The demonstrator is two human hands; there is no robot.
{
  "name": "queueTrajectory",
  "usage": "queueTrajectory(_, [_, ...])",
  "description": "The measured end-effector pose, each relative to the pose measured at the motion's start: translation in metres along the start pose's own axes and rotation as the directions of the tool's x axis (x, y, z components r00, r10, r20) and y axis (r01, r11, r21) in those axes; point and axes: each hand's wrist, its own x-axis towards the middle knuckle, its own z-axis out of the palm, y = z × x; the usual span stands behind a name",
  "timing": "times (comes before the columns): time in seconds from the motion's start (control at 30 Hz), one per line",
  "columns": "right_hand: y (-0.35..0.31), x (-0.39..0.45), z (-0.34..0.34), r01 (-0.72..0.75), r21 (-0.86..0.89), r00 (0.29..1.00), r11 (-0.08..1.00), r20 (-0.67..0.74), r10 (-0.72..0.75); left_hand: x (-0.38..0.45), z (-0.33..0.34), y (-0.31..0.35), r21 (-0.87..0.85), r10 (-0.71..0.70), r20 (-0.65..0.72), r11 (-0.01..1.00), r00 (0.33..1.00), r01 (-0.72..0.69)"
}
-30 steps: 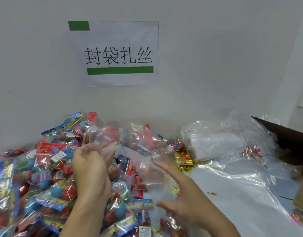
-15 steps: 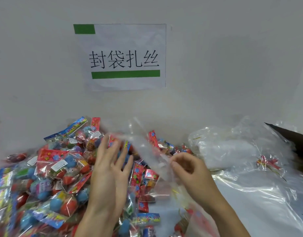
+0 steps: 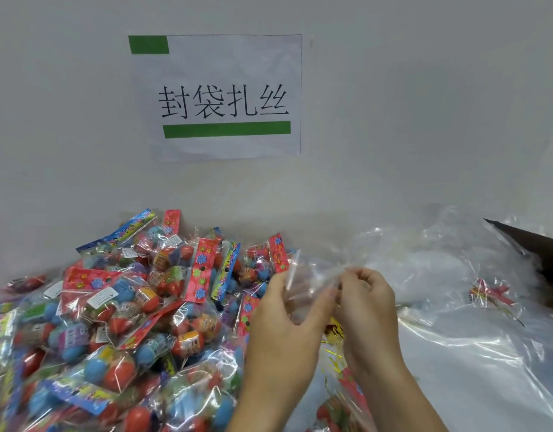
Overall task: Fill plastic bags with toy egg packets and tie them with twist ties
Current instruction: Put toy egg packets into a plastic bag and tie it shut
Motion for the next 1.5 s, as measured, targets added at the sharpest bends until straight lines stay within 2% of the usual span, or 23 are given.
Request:
queueTrajectory(0.13, [-0.004,-0.006,0.005,-0.003,-0.016,0.996,1.0,0.089,0.004,0.003,0.0,-0.007,0.06,0.087,-0.152,0.995,0.985,-0.079])
queueTrajectory(0.33, [-0.016,-0.008,0.003,0.031,-0.073,0.987,0.997,0.162,-0.019,0.008,-0.006,-0.016,0.104,0.148,-0.251,0.987,0.957,-0.125])
queueTrajectory(0.5, [-0.024,-0.01,-0.001,0.039,-0.124,0.979,0.991,0.202,-0.013,0.011,-0.015,-0.016,0.18,0.208,-0.219,0.969,0.953,-0.17])
queueTrajectory(0.57, [-0.025,-0.01,-0.002,0.047,-0.14,0.982,0.989,0.19,-0.02,0.011,-0.016,-0.013,0.145,0.204,-0.183,0.973,0.962,-0.179])
queueTrajectory(0.67, [-0.026,-0.007,-0.004,0.061,-0.171,0.99,0.983,0.134,-0.038,0.009,-0.019,-0.007,0.095,0.15,-0.015,0.984,0.989,-0.148])
queueTrajectory(0.73, [-0.027,-0.005,-0.008,0.053,-0.154,0.995,0.987,0.091,-0.039,0.009,-0.022,-0.008,0.151,0.121,0.059,0.98,0.991,-0.129])
queueTrajectory(0.83, [-0.03,-0.004,-0.012,0.025,-0.086,0.995,0.996,0.097,-0.017,0.011,-0.027,-0.014,0.239,0.121,0.03,0.963,0.992,-0.125])
queueTrajectory(0.93, [-0.028,-0.005,-0.011,0.006,-0.08,0.984,0.997,0.179,0.008,0.013,-0.028,-0.016,0.214,0.11,-0.059,0.972,0.992,-0.095])
queueTrajectory(1.03, [-0.023,-0.007,-0.011,0.055,-0.212,0.959,0.976,0.283,0.007,0.014,-0.027,-0.017,0.166,0.089,-0.152,0.984,0.984,-0.063])
queueTrajectory(1.1, [-0.022,-0.01,-0.01,0.125,-0.333,0.924,0.935,0.383,0.013,0.013,-0.028,-0.017,0.158,0.085,-0.206,0.986,0.975,-0.053])
queueTrajectory(1.17, [-0.023,-0.015,-0.008,0.152,-0.38,0.877,0.912,0.477,0.053,0.014,-0.03,-0.019,0.142,0.07,-0.232,0.989,0.97,-0.037])
queueTrajectory(1.27, [-0.024,-0.02,-0.005,0.139,-0.369,0.821,0.919,0.562,0.102,0.015,-0.03,-0.017,0.057,0.039,-0.19,0.998,0.981,-0.029])
queueTrajectory(1.37, [-0.027,-0.019,-0.008,0.157,-0.32,0.789,0.934,0.61,0.076,0.015,-0.033,-0.014,-0.063,0.018,-0.142,0.998,0.99,-0.027])
queueTrajectory(1.5, [-0.032,-0.018,-0.013,0.151,-0.272,0.717,0.95,0.692,0.084,0.014,-0.032,-0.013,-0.174,-0.053,-0.057,0.984,0.997,0.042])
